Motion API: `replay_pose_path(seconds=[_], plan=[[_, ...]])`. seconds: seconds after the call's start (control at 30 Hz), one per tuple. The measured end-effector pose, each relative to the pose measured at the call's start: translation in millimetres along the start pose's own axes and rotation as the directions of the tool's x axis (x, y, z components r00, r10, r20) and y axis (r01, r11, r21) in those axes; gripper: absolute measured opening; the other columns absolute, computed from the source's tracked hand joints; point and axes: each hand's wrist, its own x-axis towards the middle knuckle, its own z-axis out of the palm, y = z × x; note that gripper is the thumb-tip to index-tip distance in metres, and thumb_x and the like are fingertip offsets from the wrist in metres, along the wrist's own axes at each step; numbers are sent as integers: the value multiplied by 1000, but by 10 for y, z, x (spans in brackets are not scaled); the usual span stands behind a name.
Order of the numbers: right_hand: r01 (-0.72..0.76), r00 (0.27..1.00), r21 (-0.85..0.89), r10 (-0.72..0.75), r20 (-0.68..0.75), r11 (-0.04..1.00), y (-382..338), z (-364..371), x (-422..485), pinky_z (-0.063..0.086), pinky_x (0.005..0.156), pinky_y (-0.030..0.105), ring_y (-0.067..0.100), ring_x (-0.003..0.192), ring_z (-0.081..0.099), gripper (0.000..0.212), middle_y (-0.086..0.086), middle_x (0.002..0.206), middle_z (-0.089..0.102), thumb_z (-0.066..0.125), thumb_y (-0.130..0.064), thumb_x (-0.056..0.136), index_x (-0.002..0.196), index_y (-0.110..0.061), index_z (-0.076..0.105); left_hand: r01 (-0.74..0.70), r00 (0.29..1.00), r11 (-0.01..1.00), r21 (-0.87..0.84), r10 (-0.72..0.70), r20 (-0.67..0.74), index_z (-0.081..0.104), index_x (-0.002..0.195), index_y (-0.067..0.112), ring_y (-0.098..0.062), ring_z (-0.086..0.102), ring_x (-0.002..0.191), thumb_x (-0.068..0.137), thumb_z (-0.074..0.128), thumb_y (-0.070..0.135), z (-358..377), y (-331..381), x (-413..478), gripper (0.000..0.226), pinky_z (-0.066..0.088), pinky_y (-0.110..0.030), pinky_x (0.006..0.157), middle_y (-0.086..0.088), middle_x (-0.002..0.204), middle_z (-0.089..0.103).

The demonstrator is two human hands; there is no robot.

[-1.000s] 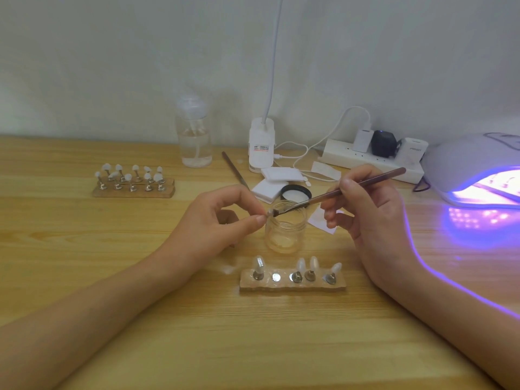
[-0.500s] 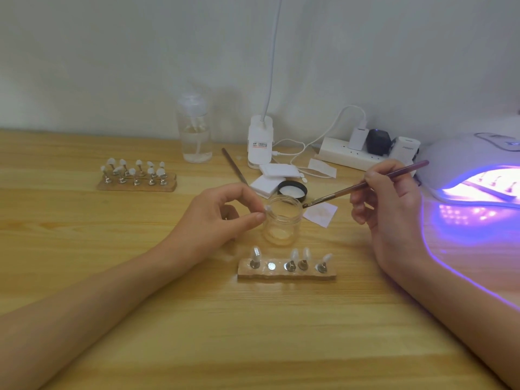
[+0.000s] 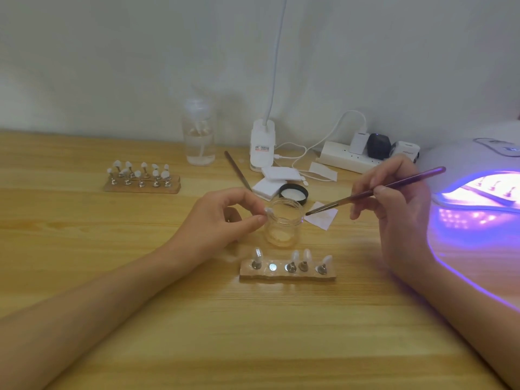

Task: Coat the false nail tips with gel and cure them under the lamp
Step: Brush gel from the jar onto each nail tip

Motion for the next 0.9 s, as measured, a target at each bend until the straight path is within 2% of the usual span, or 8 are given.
replay_pose_path(seconds=[0.1, 0.17, 0.27, 0.37, 0.5, 0.67, 0.77, 0.9], plan=[[-38, 997, 45, 41, -64, 998, 22, -21, 4, 47, 49, 27, 22, 61, 52, 21, 1, 69, 59, 38, 1, 81, 79, -16, 49, 50, 998, 993, -106, -53, -27, 70, 82, 21, -2, 52, 53, 78, 79, 21, -30, 46, -8, 10, 45, -12, 56, 13, 83, 71], [-80, 989, 98, 91, -116, 992, 50, -28, 7, 46, 49, 26, 19, 61, 55, 16, -1, 70, 62, 40, -3, 83, 80, -15, 49, 79, 993, 974, -214, -95, -68, 71, 81, 28, -3, 52, 56, 70, 76, 35, -95, 108, -22, 14, 45, -14, 56, 7, 90, 76], [-144, 974, 155, 168, -155, 977, 92, -27, 5, 44, 47, 24, 15, 60, 57, 11, -1, 70, 63, 43, -7, 85, 82, -15, 50, 51, 996, 956, -290, -69, -52, 71, 78, 38, -2, 52, 60, 71, 73, 38, -167, 239, -92, 7, 43, -15, 58, 4, 95, 77], [-171, 970, 162, 195, -146, 972, 106, -13, -2, 43, 45, 23, 14, 58, 57, 12, 1, 69, 61, 44, -8, 85, 82, -16, 52, -21, 998, 977, -211, 31, 46, 70, 79, 40, -4, 67, 80, 75, 79, 35, -120, 366, -198, 10, 48, -14, 66, 6, 96, 77], [-177, 976, 141, 193, -105, 974, 100, 19, -17, 43, 45, 23, 15, 54, 55, 25, 0, 67, 61, 46, -9, 87, 75, -26, 60, -98, 988, 993, 63, 90, 122, 69, 82, 37, -9, 60, 91, 70, 66, 49, 48, 384, -299, 18, 39, -15, 70, 17, 94, 72], [-203, 972, 133, 216, -96, 970, 94, 31, -10, 43, 44, 23, 15, 55, 56, 26, -1, 65, 61, 47, -10, 87, 74, -27, 61, -168, 977, 965, 200, 136, 167, 68, 80, 33, -15, 56, 100, 74, 74, 29, 109, 289, -363, 9, 38, -12, 78, 15, 92, 66], [-217, 969, 128, 230, -96, 968, 104, 30, -5, 43, 43, 23, 14, 56, 56, 23, -1, 65, 61, 47, -11, 87, 75, -25, 60, -183, 972, 951, 250, 136, 194, 67, 80, 35, -14, 55, 100, 76, 71, 30, 124, 238, -382, 7, 43, -20, 79, 15, 91, 64], [-222, 967, 131, 236, -95, 966, 110, 32, 1, 43, 43, 23, 14, 56, 56, 25, -1, 65, 61, 47, -11, 88, 74, -27, 62, -106, 983, 971, 214, 70, 171, 68, 80, 29, -14, 60, 86, 80, 75, 15, 140, 183, -369, 16, 42, -14, 70, 13, 88, 64]])
